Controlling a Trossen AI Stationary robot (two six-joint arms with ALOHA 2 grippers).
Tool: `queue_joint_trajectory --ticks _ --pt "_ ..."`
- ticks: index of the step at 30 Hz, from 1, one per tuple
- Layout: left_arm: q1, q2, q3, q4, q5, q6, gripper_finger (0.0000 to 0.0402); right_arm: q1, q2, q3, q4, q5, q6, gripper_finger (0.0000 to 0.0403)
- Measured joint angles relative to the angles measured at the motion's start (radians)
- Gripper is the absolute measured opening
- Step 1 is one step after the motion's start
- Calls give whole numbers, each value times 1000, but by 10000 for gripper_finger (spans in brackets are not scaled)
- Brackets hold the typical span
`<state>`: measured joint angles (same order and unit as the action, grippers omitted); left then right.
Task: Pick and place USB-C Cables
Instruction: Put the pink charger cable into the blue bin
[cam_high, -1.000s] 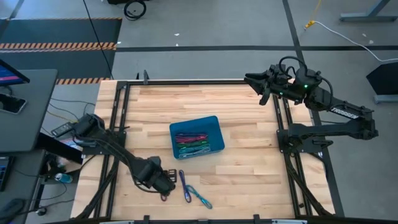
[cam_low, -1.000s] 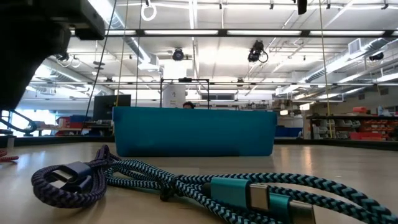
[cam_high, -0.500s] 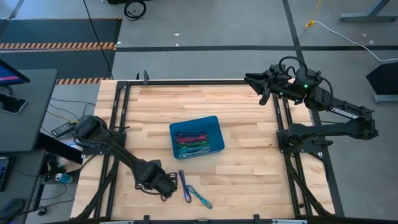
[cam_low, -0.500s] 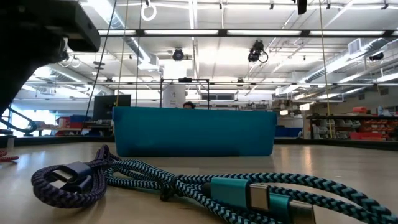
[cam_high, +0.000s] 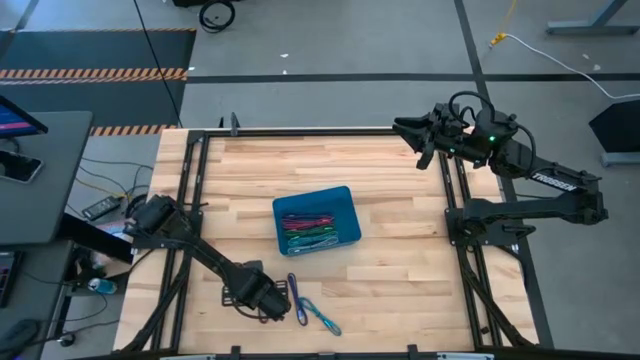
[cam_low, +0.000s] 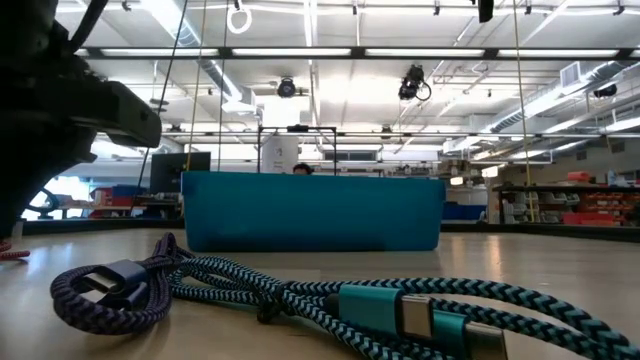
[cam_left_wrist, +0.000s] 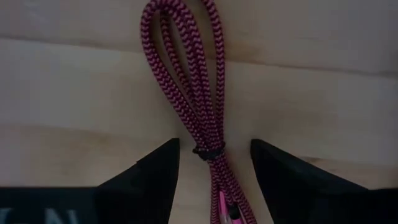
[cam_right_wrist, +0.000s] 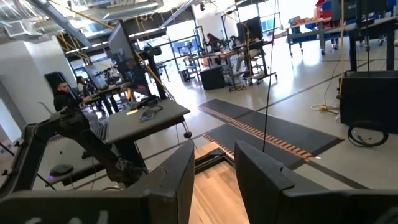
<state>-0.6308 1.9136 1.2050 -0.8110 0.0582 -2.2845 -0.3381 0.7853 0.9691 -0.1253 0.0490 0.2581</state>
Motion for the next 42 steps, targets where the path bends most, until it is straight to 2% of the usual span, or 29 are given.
queue_joint_trajectory --ticks 5,11,12,17,21,24,27,31,34,38,42 --pt "7 -2 0 -6 -3 51 155 0 0 0 0 0 0 120" --pt "21 -6 -1 -7 -4 161 28 0 0 0 0 0 3 120" --pt "28 -8 -3 -20 -3 184 19 0 0 0 0 1 3 119" --pt "80 -50 -5 -60 -2 315 18 0 0 0 1 1 4 119" --pt "135 -146 1 -138 -8 439 18 0 0 0 2 3 11 119" --pt "175 -240 20 -233 -75 522 18 1 0 0 1 7 11 119" --pt "217 -337 60 -340 -195 615 18 1 0 0 -2 11 12 119" --pt "298 -426 117 -431 -352 868 18 1 0 0 -2 11 12 119" --pt "392 -449 156 -429 -386 1177 18 1 0 0 -2 11 12 119" --pt "530 -448 191 -347 -347 1600 17 1 0 0 -3 21 13 119" --pt "662 -448 195 -139 -223 1890 17 1 0 0 -5 48 34 119"
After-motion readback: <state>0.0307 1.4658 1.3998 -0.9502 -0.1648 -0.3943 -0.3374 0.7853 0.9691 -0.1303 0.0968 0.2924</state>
